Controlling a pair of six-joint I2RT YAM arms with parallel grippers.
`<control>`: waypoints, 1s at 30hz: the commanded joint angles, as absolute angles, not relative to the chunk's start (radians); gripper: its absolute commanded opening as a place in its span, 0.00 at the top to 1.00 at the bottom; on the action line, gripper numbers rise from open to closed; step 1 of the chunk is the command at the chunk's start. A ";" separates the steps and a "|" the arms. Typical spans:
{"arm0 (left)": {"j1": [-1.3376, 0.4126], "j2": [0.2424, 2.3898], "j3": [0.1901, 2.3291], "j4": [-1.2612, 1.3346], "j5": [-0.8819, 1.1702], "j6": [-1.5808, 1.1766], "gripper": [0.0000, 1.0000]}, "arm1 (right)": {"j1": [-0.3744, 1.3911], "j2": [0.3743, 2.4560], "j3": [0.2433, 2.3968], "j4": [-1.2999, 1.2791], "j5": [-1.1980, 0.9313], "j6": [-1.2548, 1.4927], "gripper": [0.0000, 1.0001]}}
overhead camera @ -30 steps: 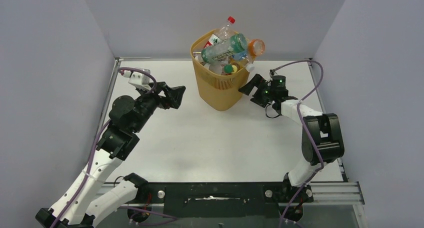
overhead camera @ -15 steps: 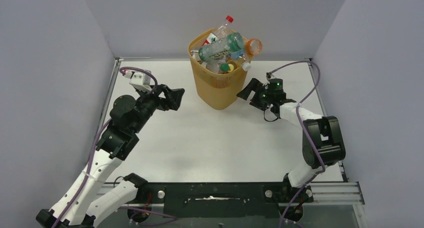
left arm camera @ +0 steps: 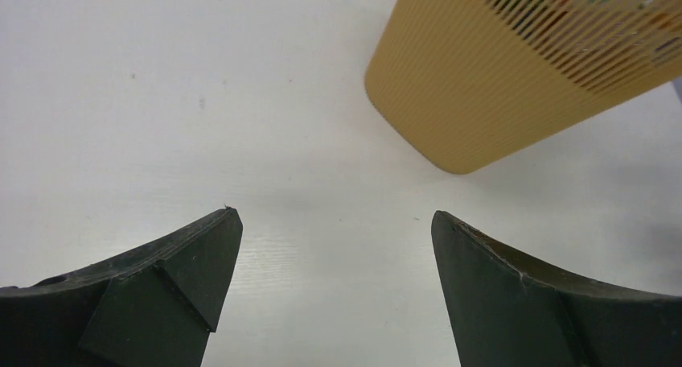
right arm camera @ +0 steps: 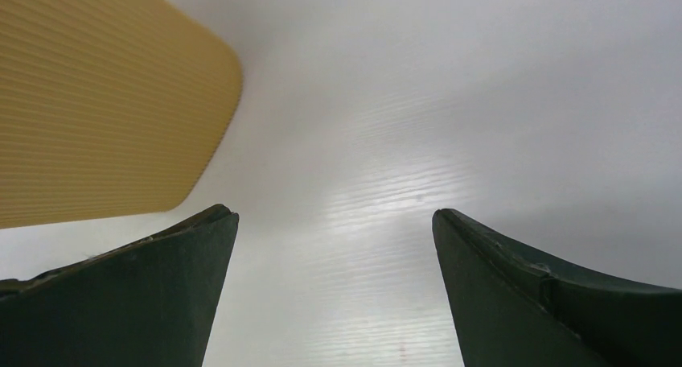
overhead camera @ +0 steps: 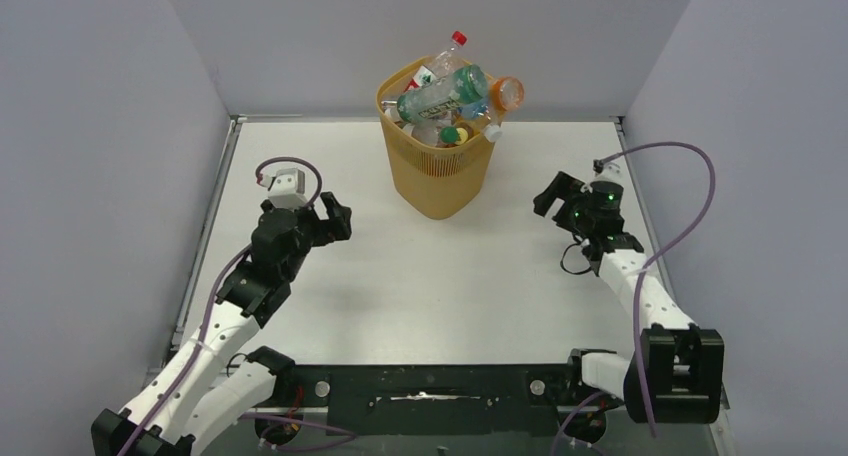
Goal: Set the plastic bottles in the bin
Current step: Reset both arms
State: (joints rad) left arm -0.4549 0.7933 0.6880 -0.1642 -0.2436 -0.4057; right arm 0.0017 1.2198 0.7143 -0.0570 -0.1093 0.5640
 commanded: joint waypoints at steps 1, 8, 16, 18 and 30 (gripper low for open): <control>-0.414 0.817 0.650 -0.070 -0.328 -0.455 0.10 | -0.024 1.095 0.639 -0.006 0.078 0.411 0.02; -0.306 0.872 0.468 0.119 -0.312 -0.374 0.10 | -0.033 0.981 0.518 0.096 0.316 0.312 0.02; -0.094 0.926 0.281 0.391 -0.210 -0.284 0.10 | -0.043 0.983 0.321 0.471 0.346 0.210 0.02; -0.044 0.986 0.286 0.450 -0.146 -0.256 0.10 | -0.047 1.039 0.307 0.545 0.364 0.202 0.02; 0.045 1.273 0.275 0.799 -0.053 -0.178 0.10 | -0.090 1.324 0.267 0.923 0.343 0.131 0.02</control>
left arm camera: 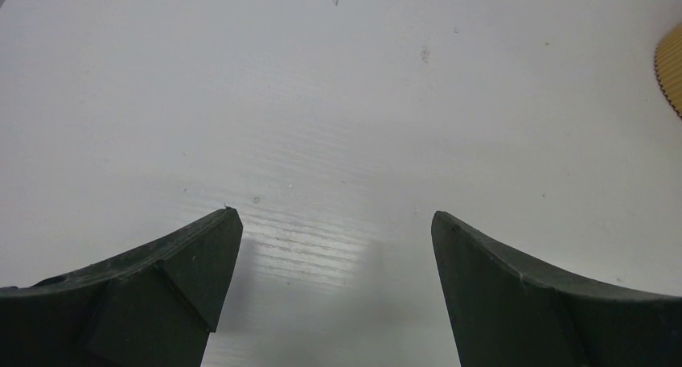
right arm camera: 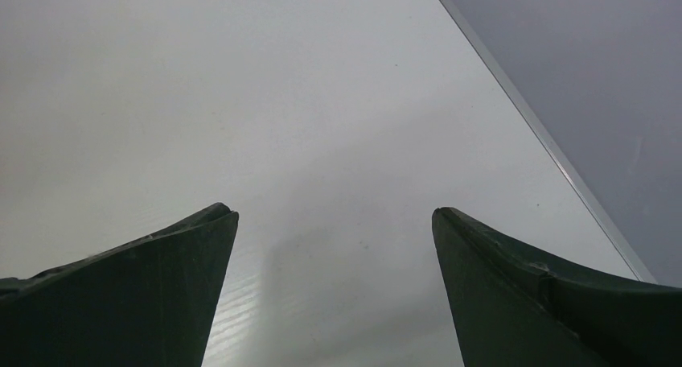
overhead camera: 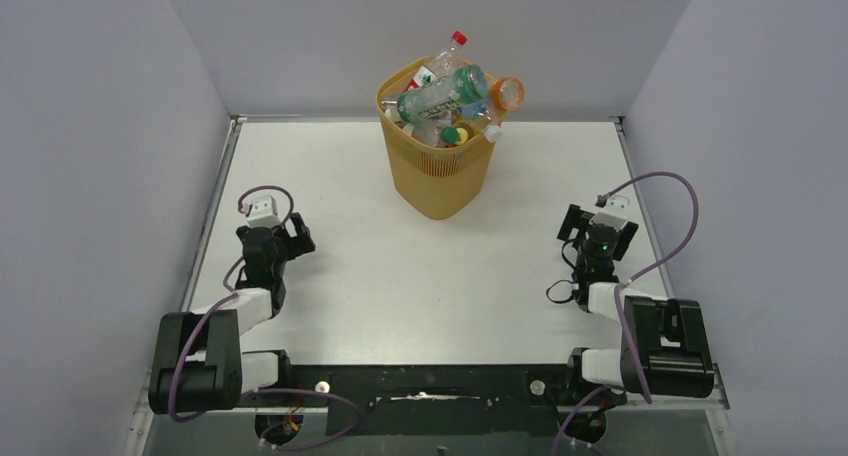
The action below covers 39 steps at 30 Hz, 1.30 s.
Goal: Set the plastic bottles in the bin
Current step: Reset both arms
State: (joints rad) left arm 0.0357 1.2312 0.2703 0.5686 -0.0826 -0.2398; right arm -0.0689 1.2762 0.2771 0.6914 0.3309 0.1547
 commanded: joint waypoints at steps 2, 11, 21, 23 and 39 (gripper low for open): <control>0.054 1.310 0.250 0.870 -0.051 -0.174 0.10 | -0.100 1.364 0.258 0.980 0.346 0.128 0.02; 0.094 1.387 0.219 1.058 -0.007 -0.159 0.10 | -0.109 1.480 0.285 1.049 0.375 0.126 0.02; 0.130 1.410 0.233 1.055 0.081 -0.155 0.10 | -0.080 1.519 0.161 1.311 0.361 0.086 0.02; 0.130 1.401 0.228 1.050 0.094 -0.145 0.10 | -0.080 1.534 0.161 1.338 0.360 0.067 0.02; 0.130 1.344 0.192 1.041 0.044 -0.106 0.10 | -0.075 1.537 0.210 1.244 0.360 0.064 0.02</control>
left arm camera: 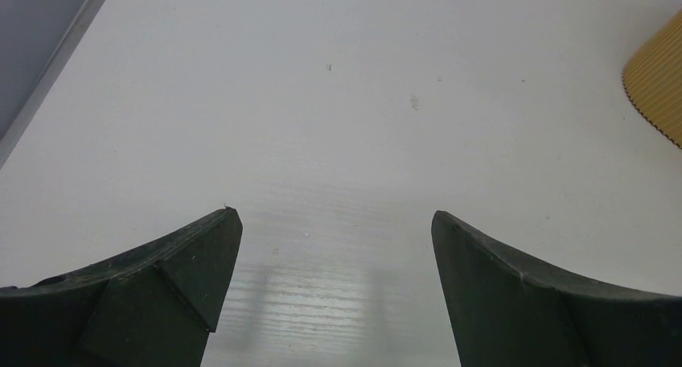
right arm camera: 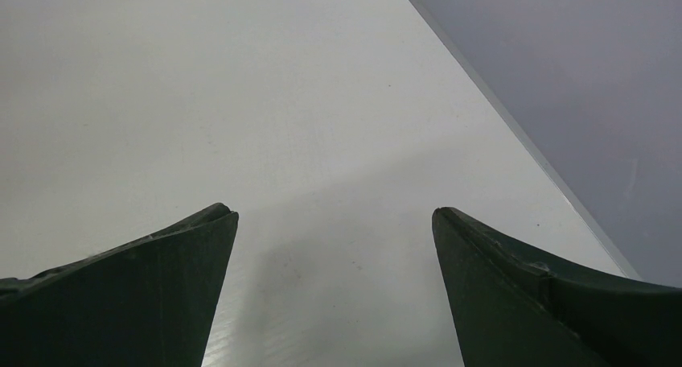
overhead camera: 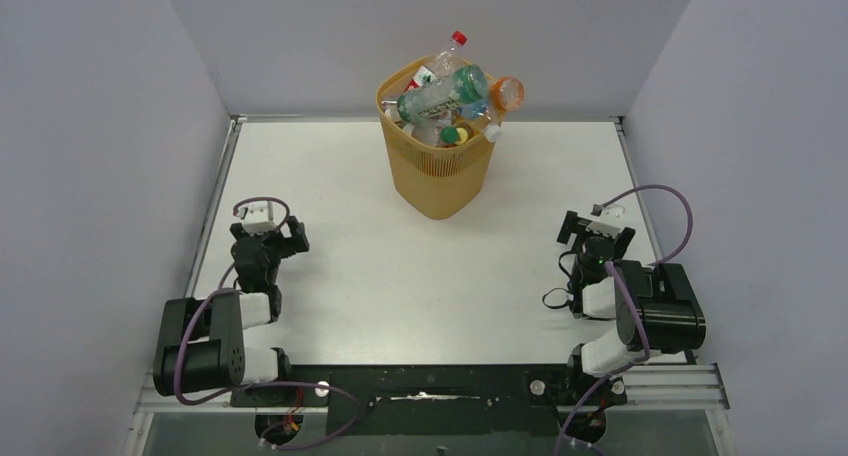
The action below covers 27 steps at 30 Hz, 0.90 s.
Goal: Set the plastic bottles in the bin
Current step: Reset both arms
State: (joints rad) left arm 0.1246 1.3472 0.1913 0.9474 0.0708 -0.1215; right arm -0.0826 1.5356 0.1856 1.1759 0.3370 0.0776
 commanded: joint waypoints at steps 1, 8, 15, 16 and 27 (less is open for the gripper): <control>0.133 1.362 0.180 1.091 0.043 -0.115 0.10 | -0.075 1.536 0.210 1.244 0.362 0.066 0.02; 0.232 1.528 0.160 1.327 0.240 -0.176 0.10 | -0.076 1.537 0.212 1.240 0.359 0.065 0.02; 0.170 1.565 0.127 1.398 0.166 -0.122 0.10 | -0.075 1.537 0.213 1.239 0.359 0.067 0.02; 0.150 1.602 0.123 1.455 0.159 -0.113 0.10 | -0.075 1.536 0.213 1.239 0.357 0.067 0.02; 0.142 1.605 0.178 1.354 0.159 -0.097 0.10 | -0.077 1.536 0.216 1.232 0.352 0.070 0.02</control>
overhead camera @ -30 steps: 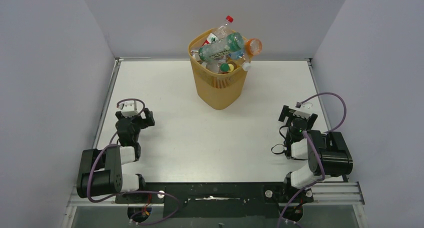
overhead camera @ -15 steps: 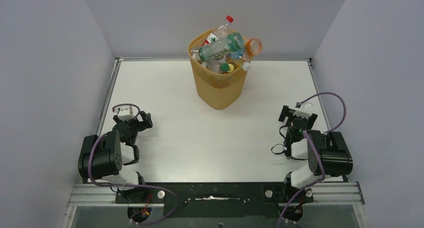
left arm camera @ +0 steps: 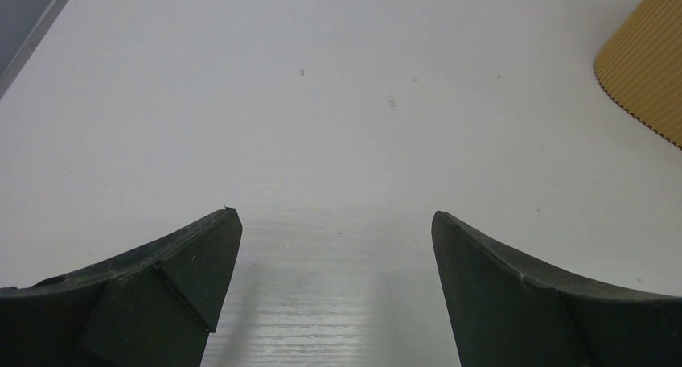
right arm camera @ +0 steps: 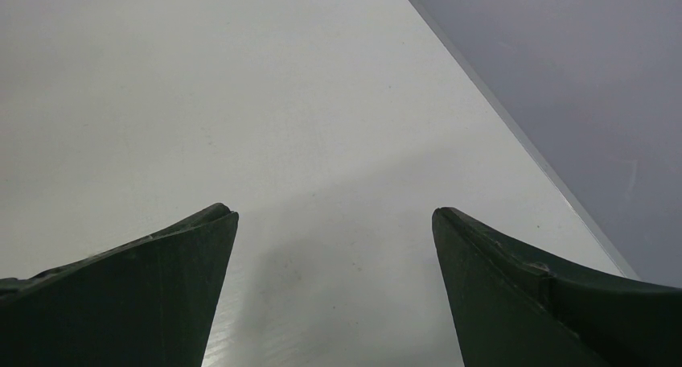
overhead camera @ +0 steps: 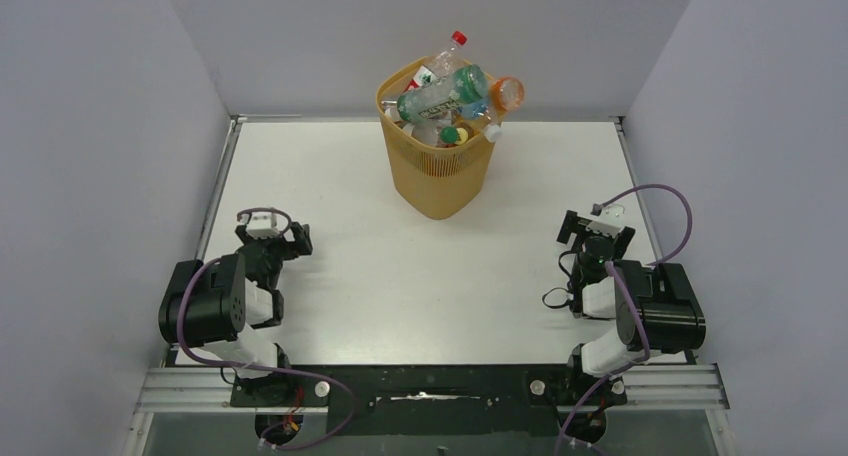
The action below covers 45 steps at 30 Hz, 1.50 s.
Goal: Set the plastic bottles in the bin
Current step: Reset both arms
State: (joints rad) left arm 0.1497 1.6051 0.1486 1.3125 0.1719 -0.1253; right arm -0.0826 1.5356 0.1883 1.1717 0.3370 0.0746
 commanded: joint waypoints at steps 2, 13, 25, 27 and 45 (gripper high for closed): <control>0.126 1.606 0.191 1.337 0.146 -0.086 0.10 | -0.077 1.536 0.216 1.233 0.352 0.071 0.02; 0.069 1.597 0.209 1.288 0.080 -0.046 0.10 | -0.077 1.536 0.216 1.232 0.352 0.071 0.02; 0.071 1.600 0.210 1.287 0.084 -0.046 0.10 | -0.077 1.535 0.216 1.232 0.352 0.071 0.02; 0.070 1.600 0.210 1.287 0.084 -0.046 0.10 | -0.077 1.536 0.216 1.232 0.352 0.071 0.02; 0.069 1.603 0.216 1.277 0.080 -0.046 0.10 | -0.078 1.536 0.216 1.233 0.352 0.072 0.02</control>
